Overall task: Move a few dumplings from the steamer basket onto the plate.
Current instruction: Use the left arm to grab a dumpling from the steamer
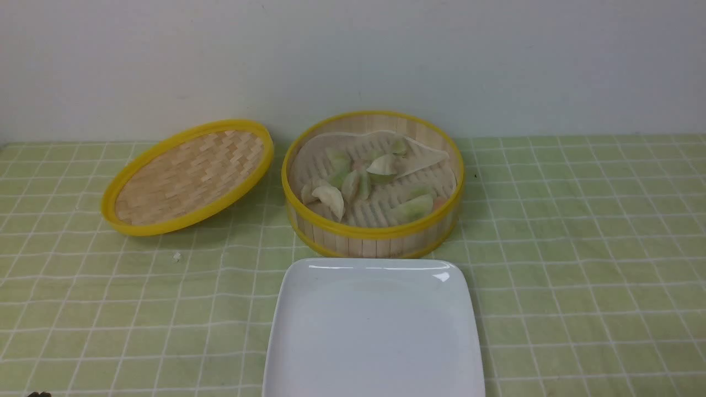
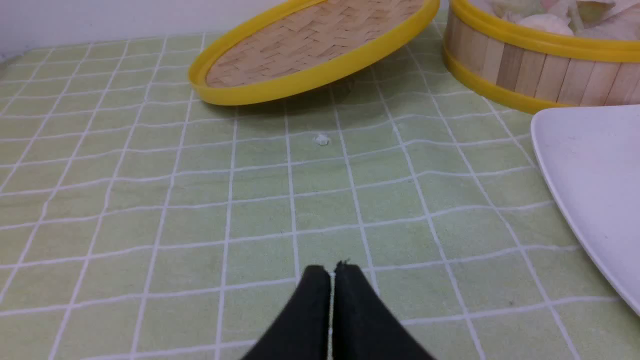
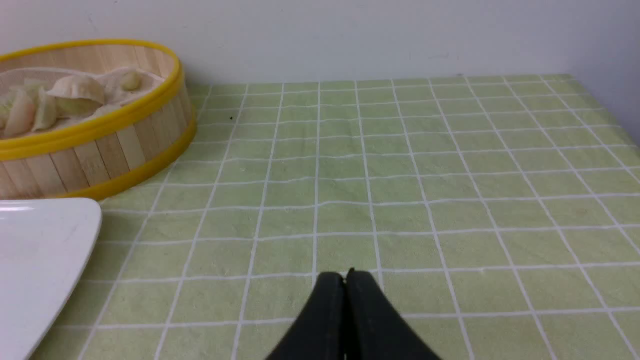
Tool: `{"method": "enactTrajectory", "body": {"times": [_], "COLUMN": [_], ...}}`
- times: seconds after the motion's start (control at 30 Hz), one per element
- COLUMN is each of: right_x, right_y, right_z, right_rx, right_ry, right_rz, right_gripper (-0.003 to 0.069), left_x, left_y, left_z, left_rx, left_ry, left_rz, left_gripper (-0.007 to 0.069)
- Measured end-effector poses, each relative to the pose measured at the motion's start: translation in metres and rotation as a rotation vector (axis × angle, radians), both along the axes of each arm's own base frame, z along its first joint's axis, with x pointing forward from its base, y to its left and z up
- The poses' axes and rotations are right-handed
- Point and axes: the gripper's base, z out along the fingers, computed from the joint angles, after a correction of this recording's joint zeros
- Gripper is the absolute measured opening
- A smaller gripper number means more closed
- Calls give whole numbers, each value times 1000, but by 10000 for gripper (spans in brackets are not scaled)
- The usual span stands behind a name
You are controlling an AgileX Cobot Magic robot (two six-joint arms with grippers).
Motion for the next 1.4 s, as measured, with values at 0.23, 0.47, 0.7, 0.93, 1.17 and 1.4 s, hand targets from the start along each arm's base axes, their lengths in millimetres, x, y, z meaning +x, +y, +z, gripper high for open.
{"method": "enactTrajectory", "body": {"times": [0.23,0.47,0.7,0.93,1.17,1.4], "right_x": [0,0,0,0,0,3], "right_y": [0,0,0,0,0,1], "right_z": [0,0,0,0,1,22], "right_rx": [0,0,0,0,10,545], "right_ry": [0,0,0,0,-14,-270], "right_rz": [0,0,0,0,0,-42], "right_gripper": [-15,-15,-15,-15,-15,-15], "left_x": [0,0,0,4,2,-9], "left_y": [0,1,2,-1,6,16], "left_z": [0,0,0,19,49,74], "left_rx": [0,34,64,-212,-437,-569], "left_ry": [0,-2,-5,-206,-523,-842], "left_rz": [0,2,4,37,80,108], "left_gripper": [-6,-6,-6,-6,-6,-6]}}
